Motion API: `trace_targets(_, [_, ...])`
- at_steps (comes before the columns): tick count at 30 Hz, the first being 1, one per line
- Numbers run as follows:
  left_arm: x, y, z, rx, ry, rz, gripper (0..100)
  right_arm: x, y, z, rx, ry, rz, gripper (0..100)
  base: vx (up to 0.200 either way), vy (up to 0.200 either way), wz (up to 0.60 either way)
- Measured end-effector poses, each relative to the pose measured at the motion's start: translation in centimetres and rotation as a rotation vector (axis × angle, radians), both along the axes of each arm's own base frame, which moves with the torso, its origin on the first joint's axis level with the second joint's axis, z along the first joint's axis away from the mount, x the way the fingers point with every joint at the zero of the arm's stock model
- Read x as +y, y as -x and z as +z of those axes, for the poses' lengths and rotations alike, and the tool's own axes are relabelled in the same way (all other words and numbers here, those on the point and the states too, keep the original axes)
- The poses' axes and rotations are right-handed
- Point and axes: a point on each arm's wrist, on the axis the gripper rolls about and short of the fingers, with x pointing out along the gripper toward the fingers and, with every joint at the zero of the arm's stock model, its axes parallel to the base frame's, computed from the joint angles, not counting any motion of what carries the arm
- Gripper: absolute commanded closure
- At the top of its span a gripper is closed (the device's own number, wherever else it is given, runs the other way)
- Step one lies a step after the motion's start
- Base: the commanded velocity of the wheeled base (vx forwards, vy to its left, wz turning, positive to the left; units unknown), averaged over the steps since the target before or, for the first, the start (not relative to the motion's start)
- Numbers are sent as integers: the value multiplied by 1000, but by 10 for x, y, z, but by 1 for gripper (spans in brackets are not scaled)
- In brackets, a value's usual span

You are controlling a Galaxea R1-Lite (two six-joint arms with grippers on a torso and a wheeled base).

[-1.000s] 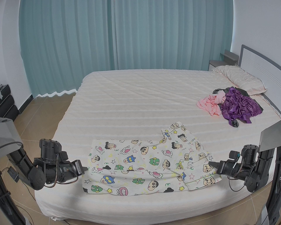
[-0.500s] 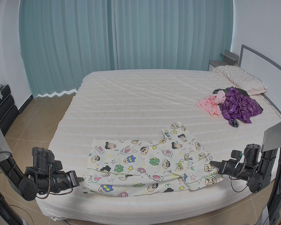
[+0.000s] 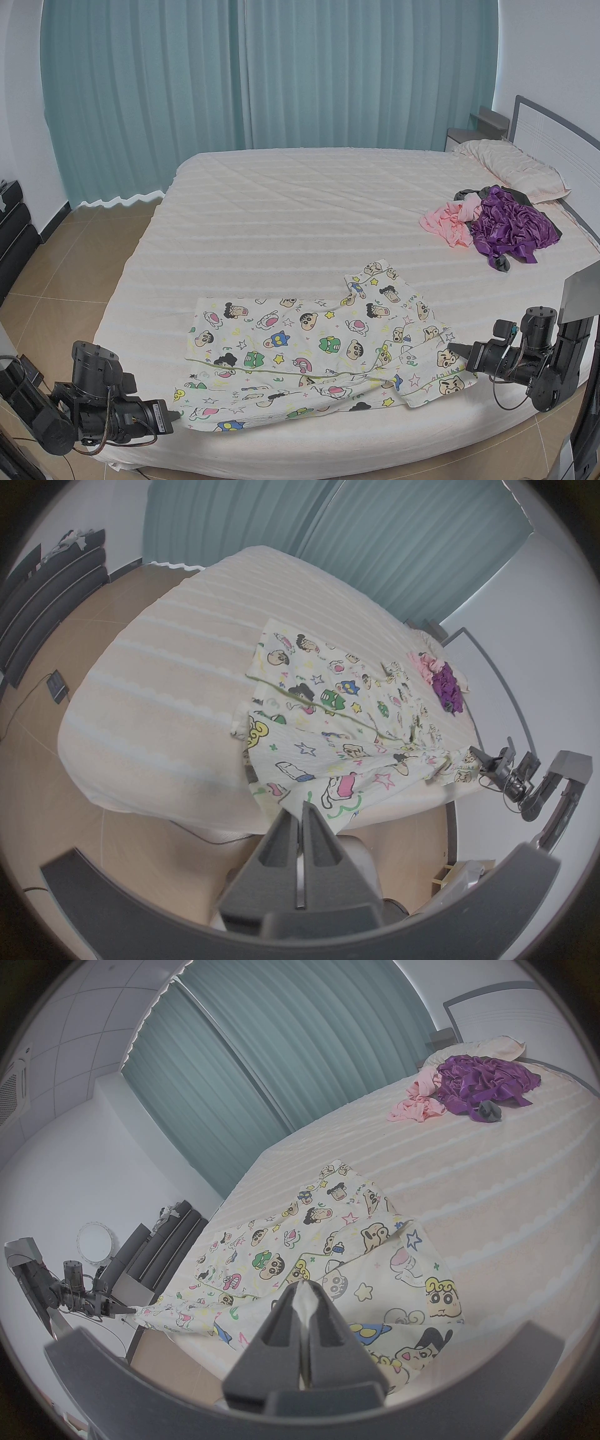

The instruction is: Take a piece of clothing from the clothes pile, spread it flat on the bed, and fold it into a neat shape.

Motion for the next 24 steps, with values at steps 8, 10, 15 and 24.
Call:
trace_targets(8, [-3, -15, 7, 17, 18, 49, 100, 0, -1, 0, -2, -1, -2, 100, 0, 0, 0])
trace_targets(10, [-5, -25, 11, 34, 36, 83, 100, 0, -2, 0, -3, -1, -3, 100, 0, 0, 0])
trace_targets(15, [-7, -56, 22, 77, 63, 156, 100, -1, -3, -2, -1, -1, -6, 100, 0, 0, 0])
trace_targets(24, [0, -110, 9, 130, 57, 262, 100, -1, -13, -5, -10, -11, -19, 100, 0, 0, 0])
